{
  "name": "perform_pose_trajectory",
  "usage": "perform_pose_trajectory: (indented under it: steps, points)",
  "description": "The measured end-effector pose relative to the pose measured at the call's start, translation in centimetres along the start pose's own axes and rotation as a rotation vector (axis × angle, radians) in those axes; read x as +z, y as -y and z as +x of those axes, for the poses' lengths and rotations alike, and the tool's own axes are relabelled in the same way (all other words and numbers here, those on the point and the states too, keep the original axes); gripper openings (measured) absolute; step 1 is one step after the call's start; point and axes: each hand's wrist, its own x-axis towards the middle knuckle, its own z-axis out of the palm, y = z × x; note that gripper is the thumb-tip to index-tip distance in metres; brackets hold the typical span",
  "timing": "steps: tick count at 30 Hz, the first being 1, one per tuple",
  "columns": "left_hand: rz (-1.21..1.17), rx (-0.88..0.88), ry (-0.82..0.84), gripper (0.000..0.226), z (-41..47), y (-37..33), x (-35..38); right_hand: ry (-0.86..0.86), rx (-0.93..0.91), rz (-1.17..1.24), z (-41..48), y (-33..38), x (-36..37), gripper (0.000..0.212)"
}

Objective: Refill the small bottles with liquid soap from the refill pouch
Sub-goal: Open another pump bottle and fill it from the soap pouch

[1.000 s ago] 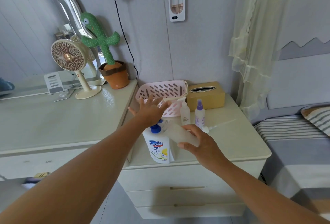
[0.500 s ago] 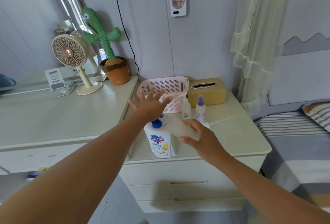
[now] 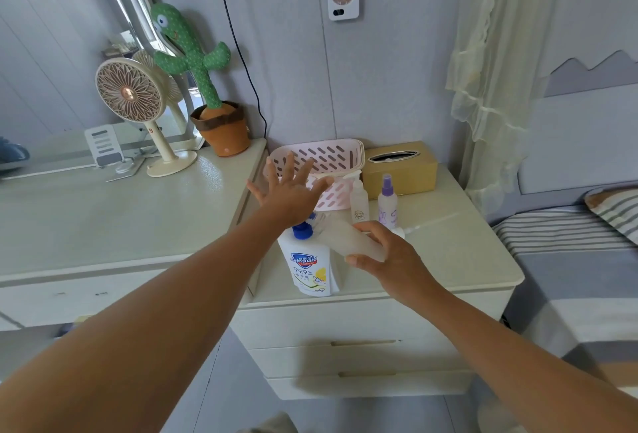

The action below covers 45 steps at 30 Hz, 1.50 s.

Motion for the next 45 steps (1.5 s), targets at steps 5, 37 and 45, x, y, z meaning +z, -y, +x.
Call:
perform_pose_trajectory:
  steps: [5,37,45]
  points:
    - [-0.046,-0.005,0.022,0.069,0.1,0.2,0.1,-0.009,-0.001,0.013,-0.1,0.2,0.0,0.042]
    - [0.001,-0.008,0.018,0.068,0.0,-0.1,0.3,-0.006,-0.004,-0.012,0.0,0.0,0.2,0.044]
    - [-0.072,-0.026,0.04,0.068,0.0,0.0,0.9,-0.007,0.002,-0.012,0.1,-0.2,0.3,0.042]
